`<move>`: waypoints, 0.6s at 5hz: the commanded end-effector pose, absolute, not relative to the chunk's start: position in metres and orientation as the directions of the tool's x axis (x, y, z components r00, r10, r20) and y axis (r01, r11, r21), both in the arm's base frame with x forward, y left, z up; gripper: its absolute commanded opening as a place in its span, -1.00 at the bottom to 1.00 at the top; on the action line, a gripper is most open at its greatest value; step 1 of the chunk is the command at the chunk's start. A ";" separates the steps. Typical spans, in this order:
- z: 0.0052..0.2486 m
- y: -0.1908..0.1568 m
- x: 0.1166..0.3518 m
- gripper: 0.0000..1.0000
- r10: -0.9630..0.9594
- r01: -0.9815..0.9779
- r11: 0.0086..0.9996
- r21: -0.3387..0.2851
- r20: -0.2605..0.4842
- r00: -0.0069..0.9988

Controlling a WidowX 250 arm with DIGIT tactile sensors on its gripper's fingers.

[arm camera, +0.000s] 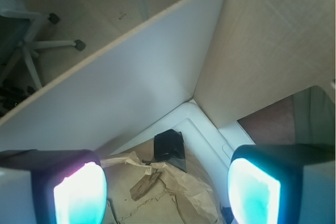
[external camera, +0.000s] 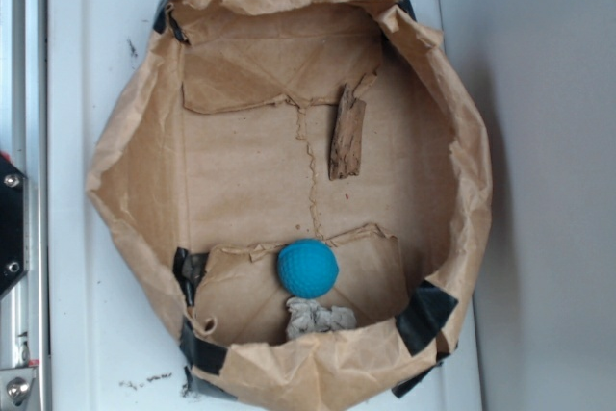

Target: Grab the wood chip.

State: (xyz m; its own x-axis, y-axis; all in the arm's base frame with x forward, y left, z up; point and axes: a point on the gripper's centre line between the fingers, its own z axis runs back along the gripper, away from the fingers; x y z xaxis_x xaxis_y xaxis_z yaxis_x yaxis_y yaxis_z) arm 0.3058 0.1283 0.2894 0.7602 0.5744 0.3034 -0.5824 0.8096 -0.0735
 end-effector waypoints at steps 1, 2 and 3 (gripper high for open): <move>0.301 0.121 0.276 1.00 0.559 -0.553 0.821 -0.145 0.408 0.722; 0.263 0.099 0.272 1.00 0.546 -0.520 0.834 -0.186 0.420 0.725; 0.229 0.087 0.272 1.00 0.516 -0.495 0.852 -0.168 0.426 0.743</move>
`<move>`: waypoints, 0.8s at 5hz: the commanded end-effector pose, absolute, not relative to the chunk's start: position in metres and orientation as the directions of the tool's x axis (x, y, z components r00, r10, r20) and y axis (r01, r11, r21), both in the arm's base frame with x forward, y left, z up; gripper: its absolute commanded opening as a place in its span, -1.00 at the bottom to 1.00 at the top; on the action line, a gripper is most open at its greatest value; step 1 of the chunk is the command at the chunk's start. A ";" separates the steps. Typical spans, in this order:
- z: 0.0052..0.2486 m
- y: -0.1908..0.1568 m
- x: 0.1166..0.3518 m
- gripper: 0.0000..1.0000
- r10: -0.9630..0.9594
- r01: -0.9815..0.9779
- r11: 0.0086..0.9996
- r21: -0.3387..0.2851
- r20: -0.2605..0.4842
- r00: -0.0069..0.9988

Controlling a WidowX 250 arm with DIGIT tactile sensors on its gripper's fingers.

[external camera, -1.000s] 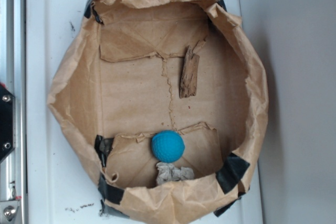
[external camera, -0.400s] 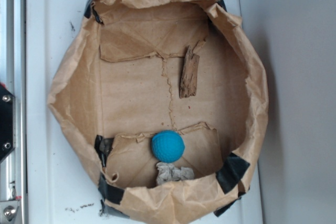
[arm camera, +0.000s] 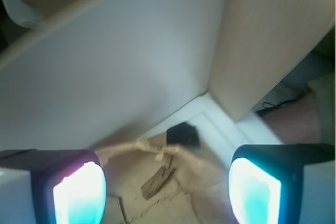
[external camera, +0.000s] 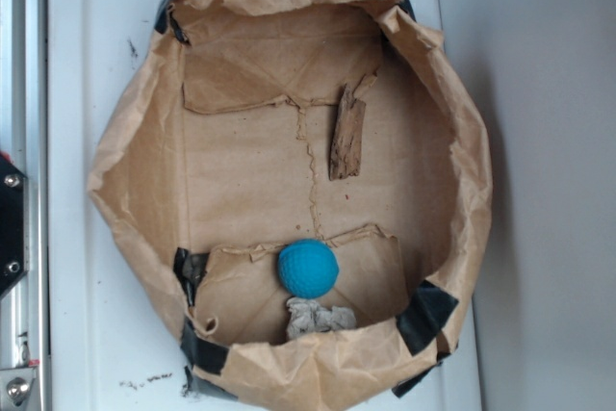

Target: Grab the wood chip.

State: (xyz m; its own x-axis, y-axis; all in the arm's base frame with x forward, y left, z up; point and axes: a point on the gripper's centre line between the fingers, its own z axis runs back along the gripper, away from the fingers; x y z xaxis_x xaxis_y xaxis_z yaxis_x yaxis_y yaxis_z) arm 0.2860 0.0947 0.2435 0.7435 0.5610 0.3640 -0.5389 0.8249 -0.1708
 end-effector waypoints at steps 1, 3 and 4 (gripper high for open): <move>0.202 0.080 0.276 1.00 0.437 -0.434 0.895 -0.109 0.416 0.797; 0.167 0.081 0.271 1.00 0.423 -0.419 0.905 -0.074 0.274 0.864; 0.167 0.081 0.271 1.00 0.423 -0.419 0.905 -0.074 0.274 0.864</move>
